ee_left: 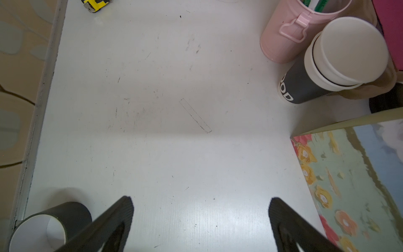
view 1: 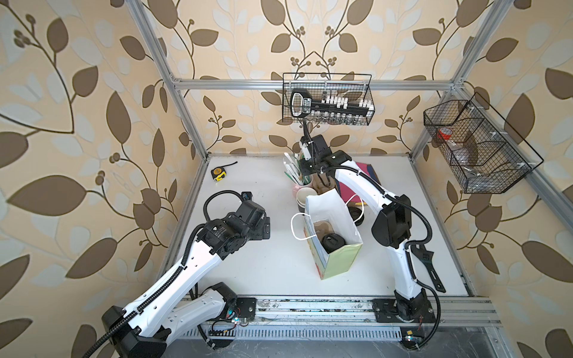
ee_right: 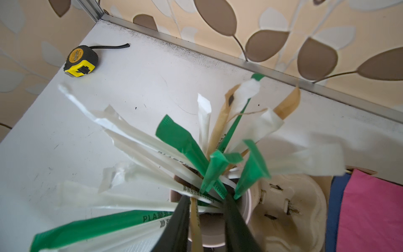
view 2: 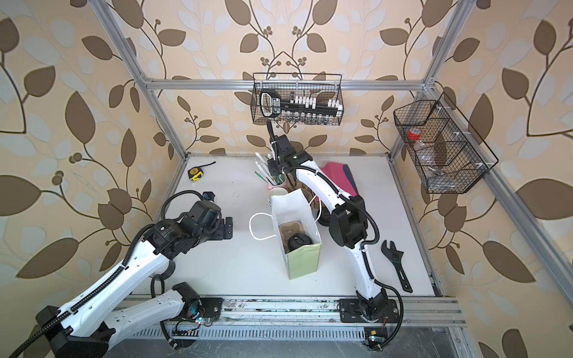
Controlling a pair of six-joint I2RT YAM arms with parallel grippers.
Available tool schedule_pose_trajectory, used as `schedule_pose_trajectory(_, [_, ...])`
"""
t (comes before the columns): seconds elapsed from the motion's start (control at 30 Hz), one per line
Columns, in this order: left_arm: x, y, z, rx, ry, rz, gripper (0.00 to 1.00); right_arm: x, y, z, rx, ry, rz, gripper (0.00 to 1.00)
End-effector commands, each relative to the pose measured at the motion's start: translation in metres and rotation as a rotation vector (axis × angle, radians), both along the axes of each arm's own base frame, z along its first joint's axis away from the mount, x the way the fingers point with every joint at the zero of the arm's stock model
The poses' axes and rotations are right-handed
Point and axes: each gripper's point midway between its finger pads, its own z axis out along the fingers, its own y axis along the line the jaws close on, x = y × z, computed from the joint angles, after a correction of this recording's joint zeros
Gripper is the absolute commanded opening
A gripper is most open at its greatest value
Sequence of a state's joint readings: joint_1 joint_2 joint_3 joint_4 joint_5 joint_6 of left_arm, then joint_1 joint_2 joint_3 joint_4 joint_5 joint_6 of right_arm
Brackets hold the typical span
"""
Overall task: Pack a coffee takeout order
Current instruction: Pick up the straw from the storage cup.
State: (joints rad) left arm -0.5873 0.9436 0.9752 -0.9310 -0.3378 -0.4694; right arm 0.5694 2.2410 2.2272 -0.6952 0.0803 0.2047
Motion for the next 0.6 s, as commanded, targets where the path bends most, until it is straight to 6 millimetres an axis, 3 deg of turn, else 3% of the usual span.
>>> schedule_pose_trajectory(0.0, [0.0, 0.003, -0.002, 0.01, 0.003, -0.006, 0.99, 0.002, 0.008, 0.008, 0.015, -0.026, 0.026, 0.23])
schedule_pose_trajectory(0.13, [0.0, 0.003, -0.002, 0.009, 0.003, -0.004, 0.99, -0.001, 0.006, 0.018, 0.01, -0.054, 0.019, 0.19])
schedule_pose_trajectory(0.4, [0.001, 0.003, -0.002, 0.007, 0.006, -0.005, 0.99, -0.003, 0.002, 0.017, -0.023, -0.057, 0.016, 0.09])
schedule_pose_trajectory(0.57, [0.001, 0.003, -0.003, 0.009, 0.008, -0.004, 0.99, -0.01, -0.004, 0.042, -0.039, -0.104, 0.0, 0.0])
